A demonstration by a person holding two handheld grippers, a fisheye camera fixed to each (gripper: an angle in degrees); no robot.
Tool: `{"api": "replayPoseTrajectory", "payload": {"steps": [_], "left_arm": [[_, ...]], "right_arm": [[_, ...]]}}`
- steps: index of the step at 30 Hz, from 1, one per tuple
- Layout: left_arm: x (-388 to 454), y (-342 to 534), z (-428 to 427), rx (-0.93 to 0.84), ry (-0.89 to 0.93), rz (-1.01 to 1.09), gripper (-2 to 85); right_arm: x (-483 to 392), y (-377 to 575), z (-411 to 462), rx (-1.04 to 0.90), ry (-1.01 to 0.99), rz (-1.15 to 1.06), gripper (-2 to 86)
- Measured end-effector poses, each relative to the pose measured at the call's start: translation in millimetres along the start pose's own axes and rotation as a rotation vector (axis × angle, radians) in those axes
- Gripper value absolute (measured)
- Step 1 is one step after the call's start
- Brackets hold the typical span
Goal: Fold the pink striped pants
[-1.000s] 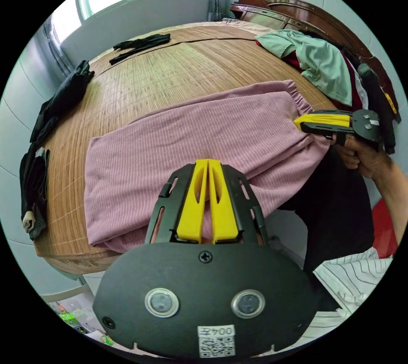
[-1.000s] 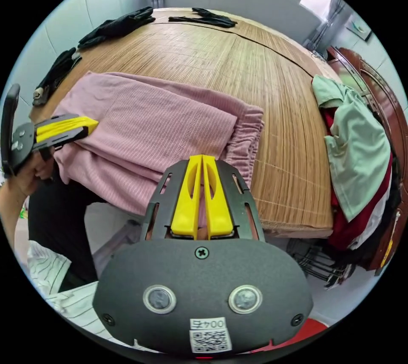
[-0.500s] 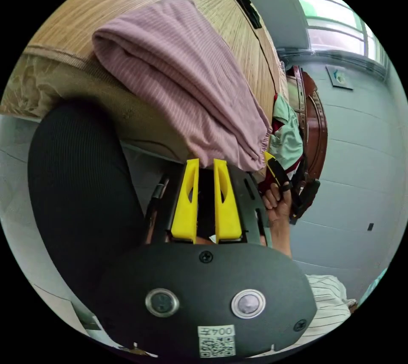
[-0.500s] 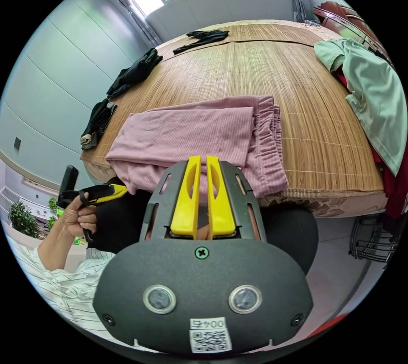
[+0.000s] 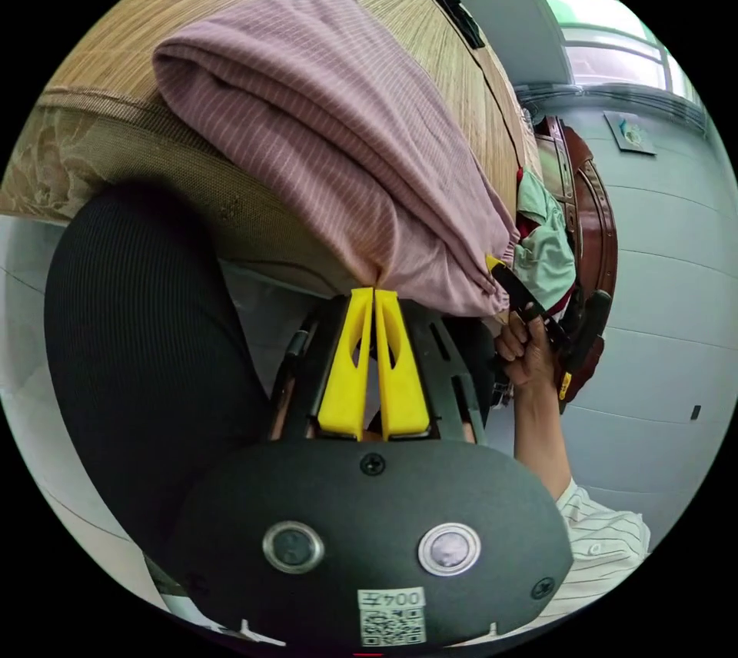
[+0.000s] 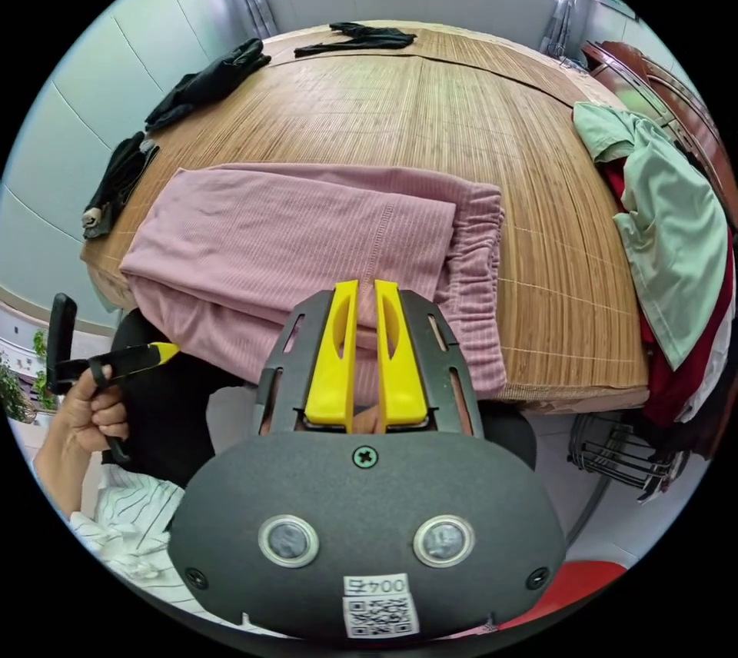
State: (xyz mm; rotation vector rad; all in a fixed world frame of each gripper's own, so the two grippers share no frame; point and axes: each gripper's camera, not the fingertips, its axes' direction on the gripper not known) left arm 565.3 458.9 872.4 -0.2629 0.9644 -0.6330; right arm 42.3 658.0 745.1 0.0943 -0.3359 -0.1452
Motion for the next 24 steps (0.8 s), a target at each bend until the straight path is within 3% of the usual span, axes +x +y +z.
{"api": "replayPoseTrajectory", "payload": {"steps": [6,11,15,17,24], "left_arm": [[-0.9,13.3,-9.0,0.02,0.041,-0.023,0.1],[51.3,13.5,-30.3,0.193,-0.198,0.277,0.1],[83.4,-5.1,4.5,0.159,-0.475,0.5,0.2],[75.6,-14.0,25.2,0.087,-0.611,0.502,0.3],[51.7,-20.9,14.7,0.068,-0.42,0.386,0.2]], "right_arm": [[10.9,-2.1,-3.1,0.006,-0.081,0.03,5.0],[7.5,11.6,-26.0,0.075,-0.122,0.02,5.3],[-2.8,13.3,-21.6,0.071,-0.092,0.001,5.9],[-7.0,11.0,-17.6,0.058,-0.055,-0.019,6.4],[-5.8,8.8,-5.0,0.011,-0.011,-0.061,7.4]]}}
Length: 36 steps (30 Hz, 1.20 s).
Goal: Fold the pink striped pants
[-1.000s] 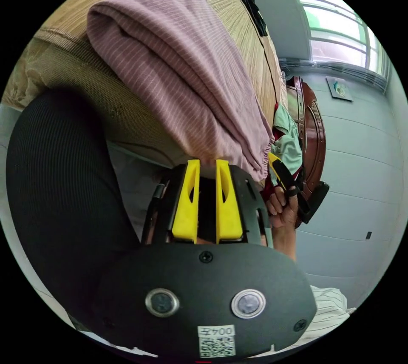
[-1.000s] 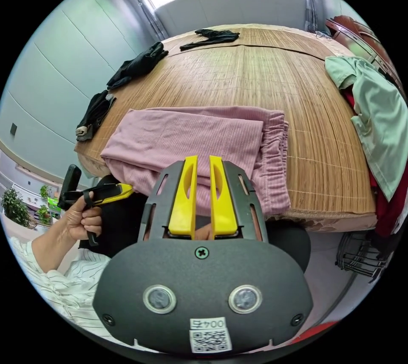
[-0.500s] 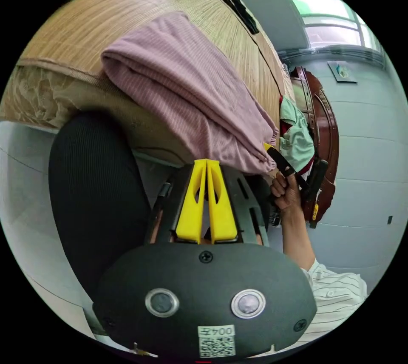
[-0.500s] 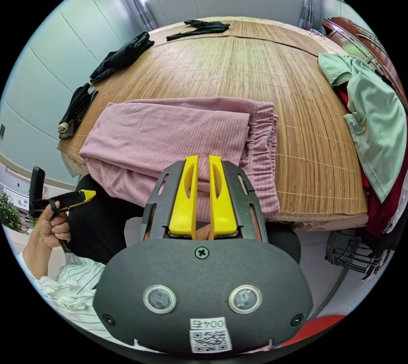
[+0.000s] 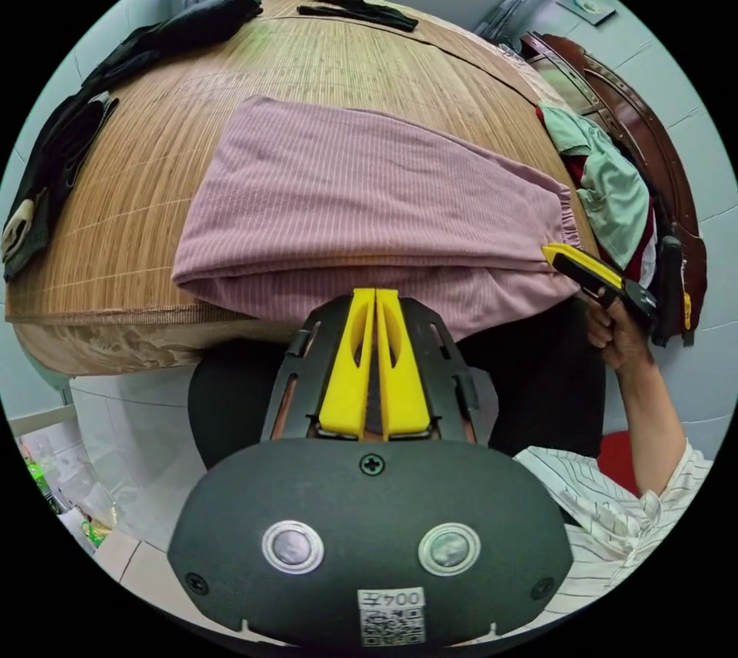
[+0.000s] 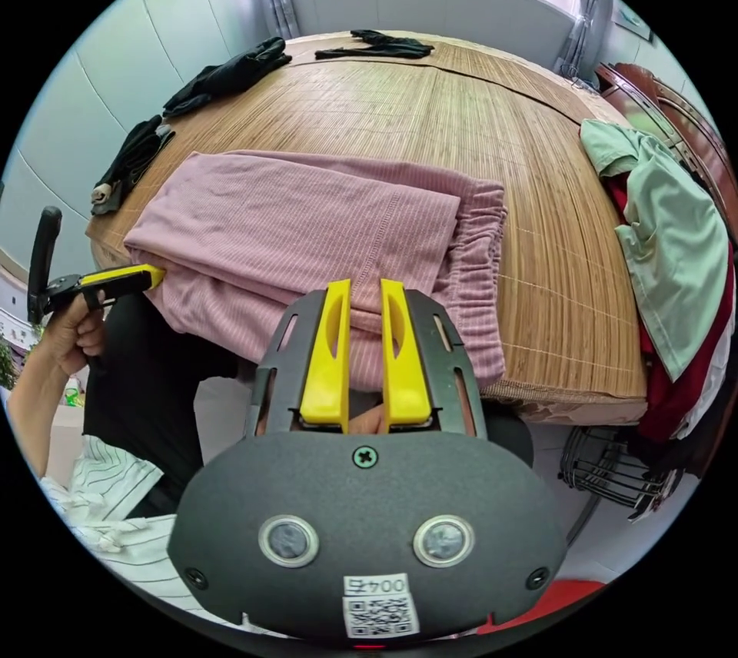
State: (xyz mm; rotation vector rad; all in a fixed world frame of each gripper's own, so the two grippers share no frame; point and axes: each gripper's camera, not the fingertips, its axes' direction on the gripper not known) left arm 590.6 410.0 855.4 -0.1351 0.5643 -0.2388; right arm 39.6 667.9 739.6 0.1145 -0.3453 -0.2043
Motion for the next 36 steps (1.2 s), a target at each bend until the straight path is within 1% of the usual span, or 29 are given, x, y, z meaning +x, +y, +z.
{"api": "replayPoseTrajectory", "payload": {"steps": [2,4,5,7,8,9,10,11,13,14,16,18,20,21,22,23,25,28,30,34,36], "left_arm": [[5.6,3.9,-13.5,0.05,0.029,0.042,0.2],[14.5,1.3,-28.8,0.121,0.014,0.107,0.1],[16.9,-1.4,-30.7,0.137,-0.008,0.127,0.1],[18.4,-19.4,-27.6,0.166,-0.135,0.166,0.1],[15.9,-24.9,-24.1,0.167,-0.162,0.167,0.1],[6.9,-35.5,-12.3,0.144,-0.216,0.155,0.1],[-6.5,-44.7,5.7,0.071,-0.247,0.133,0.1],[-14.5,-47.6,15.6,0.028,-0.24,0.12,0.1],[-40.7,-44.8,18.4,0.059,-0.128,0.053,0.2],[-44.6,-43.4,15.5,0.066,-0.116,0.047,0.2],[-59.2,-30.6,-6.5,0.169,-0.141,0.052,0.4],[-83.7,-20.5,-20.0,0.212,-0.163,0.013,0.7],[-121.2,-13.3,-26.0,0.203,-0.164,-0.069,1.3],[-149.7,-9.6,-25.9,0.175,-0.124,-0.134,2.0],[-180.1,-6.3,-23.0,0.132,-0.046,-0.213,3.0],[-194.7,-4.6,-21.1,0.114,0.006,-0.248,3.6],[-239.4,2.9,-15.5,0.116,0.189,-0.336,6.7],[-270.2,2.0,-3.2,0.097,0.295,-0.325,10.1],[-283.0,-2.3,7.3,0.059,0.335,-0.304,11.7],[-312.5,-11.5,13.6,0.048,0.419,-0.284,13.4],[-320.4,-15.2,14.8,0.038,0.421,-0.262,13.6]], "right_arm": [[-1.1,-3.6,-10.1,-0.003,0.0,-0.005,7.8],[-3.8,-1.9,-21.1,0.043,0.022,-0.023,7.7],[-2.9,-1.7,-24.3,0.062,0.03,-0.024,7.7],[3.8,-3.8,-22.9,0.076,0.039,-0.001,7.6],[10.5,-6.4,-18.8,0.071,0.044,0.022,7.6],[17.7,-8.9,-13.0,0.059,0.052,0.041,7.4],[21.4,-9.8,-9.0,0.048,0.057,0.048,7.3],[28.9,-10.7,2.3,0.005,0.053,0.053,7.1],[39.5,-8.5,3.4,0.014,0.012,0.074,6.7],[42.4,-8.5,-2.6,0.008,0.009,0.084,6.5],[40.9,-2.3,-19.6,0.063,0.014,0.081,6.2],[38.1,8.7,-36.8,0.111,-0.08,0.085,5.7],[34.8,16.8,-41.7,0.131,-0.155,0.094,5.4],[32.3,20.6,-40.8,0.129,-0.193,0.101,5.3],[31.2,22.1,-39.7,0.126,-0.21,0.106,5.3],[28.7,24.4,-36.8,0.121,-0.24,0.112,5.2],[24.4,26.1,-32.5,0.108,-0.261,0.112,5.1],[19.1,25.6,-29.3,0.095,-0.28,0.101,5.1],[17.6,23.8,-28.6,0.088,-0.295,0.101,5.1],[14.4,22.6,-29.6,0.084,-0.29,0.09,4.6],[12.8,23.3,-30.0,0.084,-0.284,0.083,4.3]]}}
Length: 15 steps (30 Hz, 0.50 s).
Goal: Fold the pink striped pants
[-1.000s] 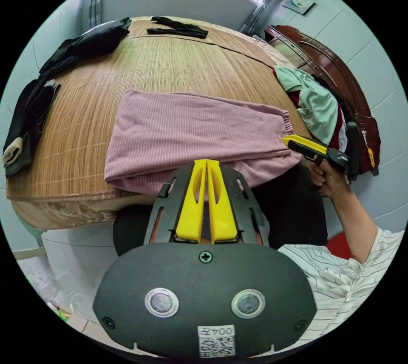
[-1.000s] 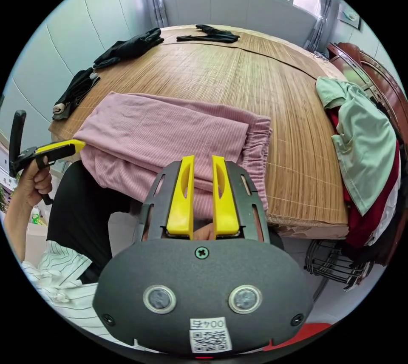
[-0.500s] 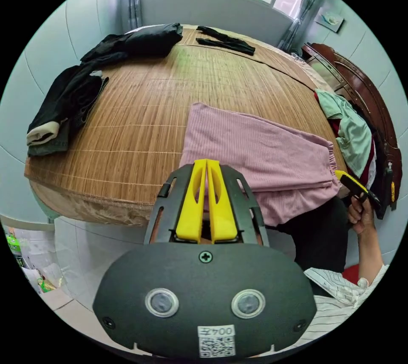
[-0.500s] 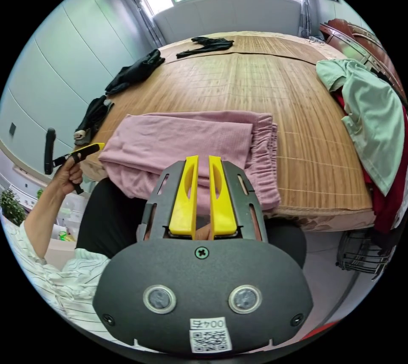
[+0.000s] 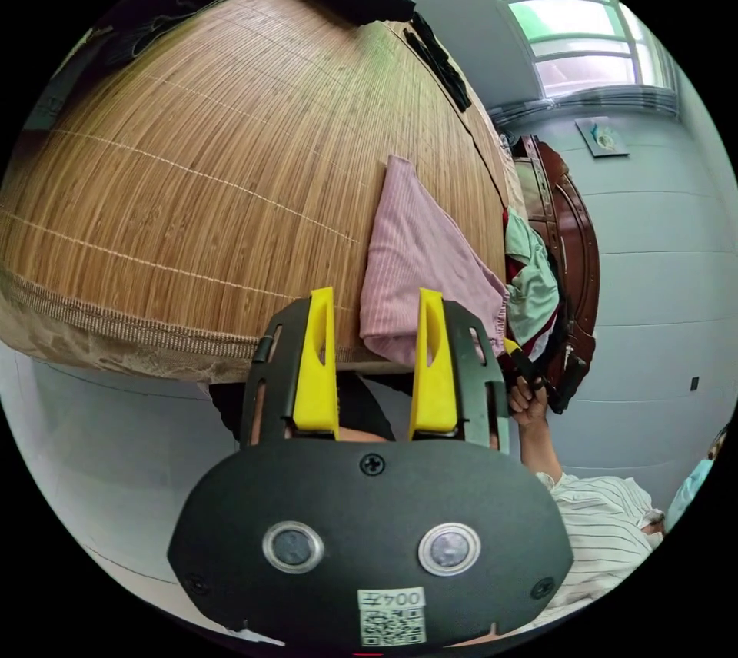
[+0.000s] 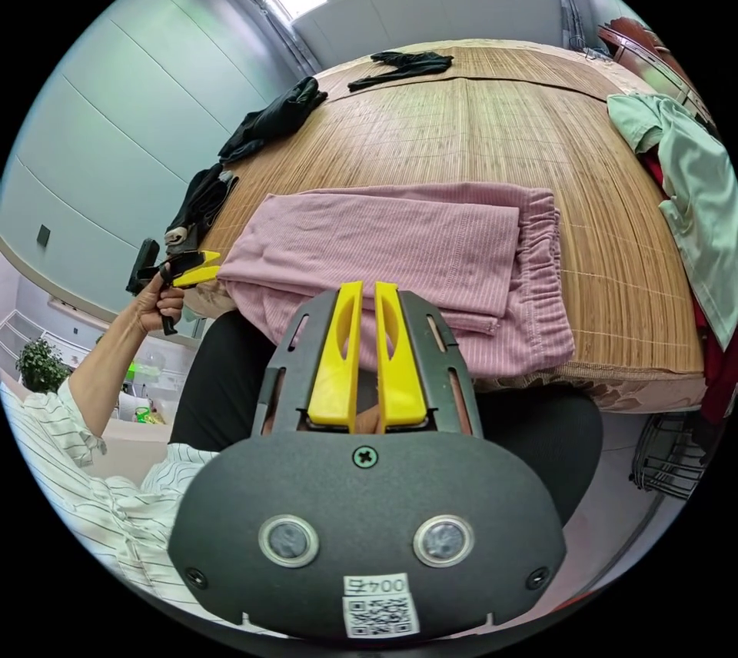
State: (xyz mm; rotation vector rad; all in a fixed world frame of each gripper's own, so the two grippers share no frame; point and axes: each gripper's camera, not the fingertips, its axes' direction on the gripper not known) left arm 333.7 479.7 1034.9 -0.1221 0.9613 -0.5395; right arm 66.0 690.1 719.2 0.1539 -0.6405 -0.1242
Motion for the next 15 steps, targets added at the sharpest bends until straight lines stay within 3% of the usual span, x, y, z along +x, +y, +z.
{"api": "replayPoseTrajectory", "payload": {"steps": [4,8,15], "left_arm": [[-8.1,-7.1,0.8,-0.047,0.061,0.062,13.0],[-13.4,-11.0,0.3,-0.048,0.005,0.099,12.2],[-34.7,-22.8,4.6,-0.088,0.147,0.174,8.8]], "right_arm": [[1.7,2.0,0.6,0.0,-0.001,0.004,4.0],[4.7,3.3,1.8,-0.001,0.001,0.011,3.9],[6.1,2.4,10.9,-0.008,-0.013,0.025,3.0]]}}
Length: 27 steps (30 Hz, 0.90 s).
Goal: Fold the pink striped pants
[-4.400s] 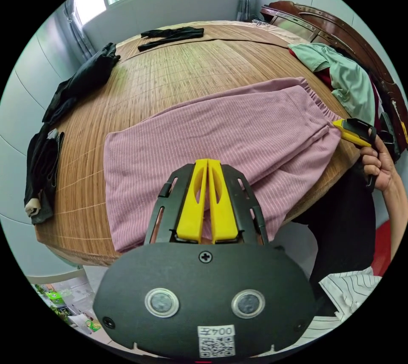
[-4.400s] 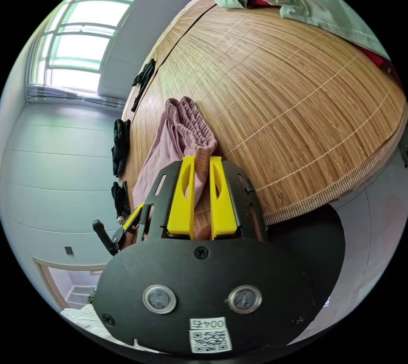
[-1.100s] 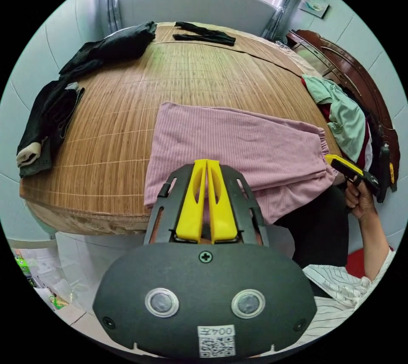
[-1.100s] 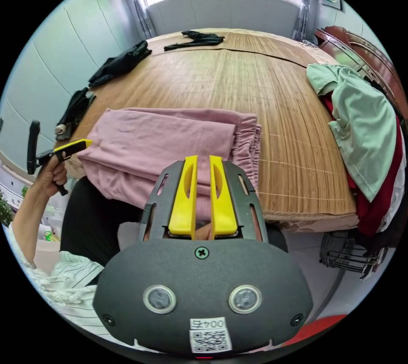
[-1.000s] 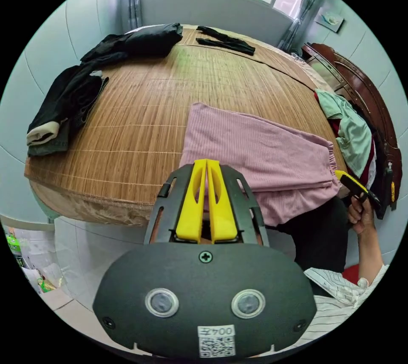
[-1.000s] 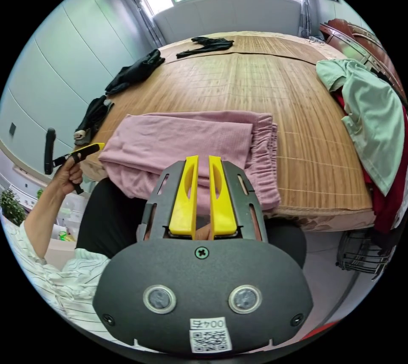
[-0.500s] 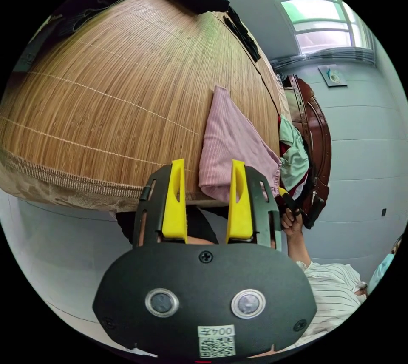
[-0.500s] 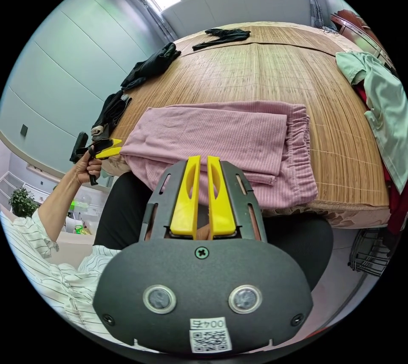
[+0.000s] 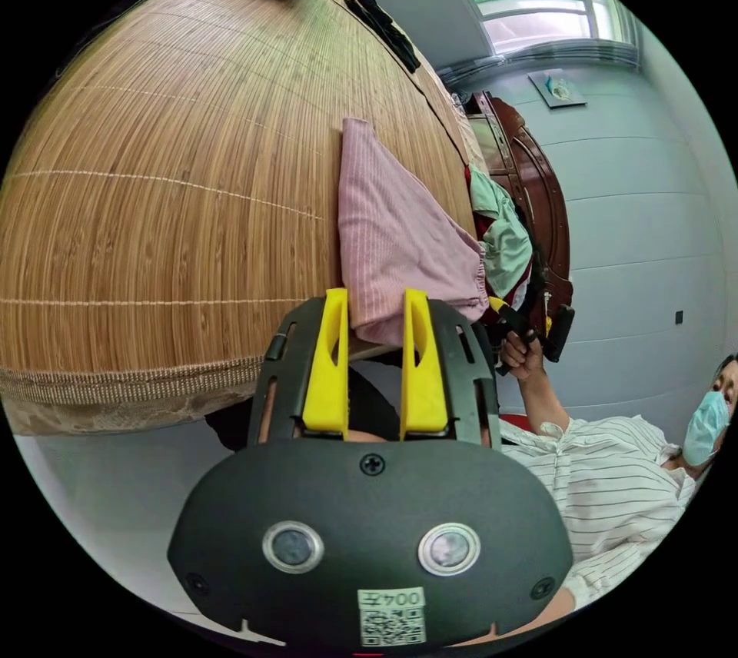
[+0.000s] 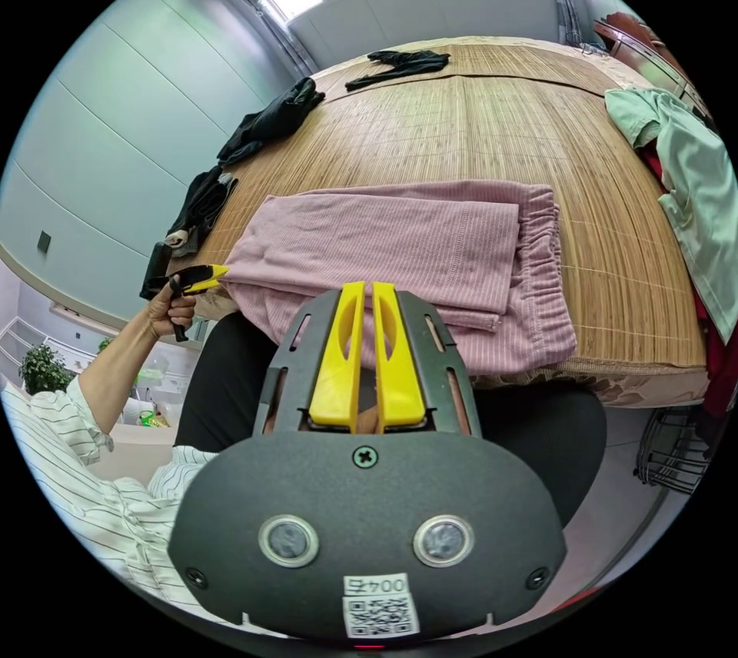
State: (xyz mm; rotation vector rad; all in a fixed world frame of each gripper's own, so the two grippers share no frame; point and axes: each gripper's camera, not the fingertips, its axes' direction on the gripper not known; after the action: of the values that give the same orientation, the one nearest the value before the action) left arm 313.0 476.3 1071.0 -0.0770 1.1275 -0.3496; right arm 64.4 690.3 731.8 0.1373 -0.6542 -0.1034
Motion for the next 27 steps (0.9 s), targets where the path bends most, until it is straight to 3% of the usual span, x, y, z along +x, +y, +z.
{"api": "replayPoseTrajectory", "payload": {"steps": [5,10,16,23,27], "left_arm": [[-11.3,-3.7,-10.5,0.056,0.093,-0.019,4.8],[44.0,-5.9,-37.8,0.132,0.01,0.137,2.5],[107.1,-15.3,-56.6,0.107,-0.101,0.244,1.9],[157.1,-22.2,-71.8,0.096,-0.116,0.292,1.7],[203.1,-22.3,-77.7,0.115,-0.147,0.361,1.7]], "right_arm": [[-5.3,-7.1,24.1,-0.03,0.023,0.002,2.0],[-1.6,-8.1,60.5,-0.172,0.098,0.033,0.3],[-50.1,-26.9,38.7,0.023,0.07,-0.091,-0.7],[-97.1,-18.0,115.9,-0.116,0.034,-0.123,-0.7],[-97.0,4.7,127.6,-0.066,0.068,-0.154,-0.7]]}}
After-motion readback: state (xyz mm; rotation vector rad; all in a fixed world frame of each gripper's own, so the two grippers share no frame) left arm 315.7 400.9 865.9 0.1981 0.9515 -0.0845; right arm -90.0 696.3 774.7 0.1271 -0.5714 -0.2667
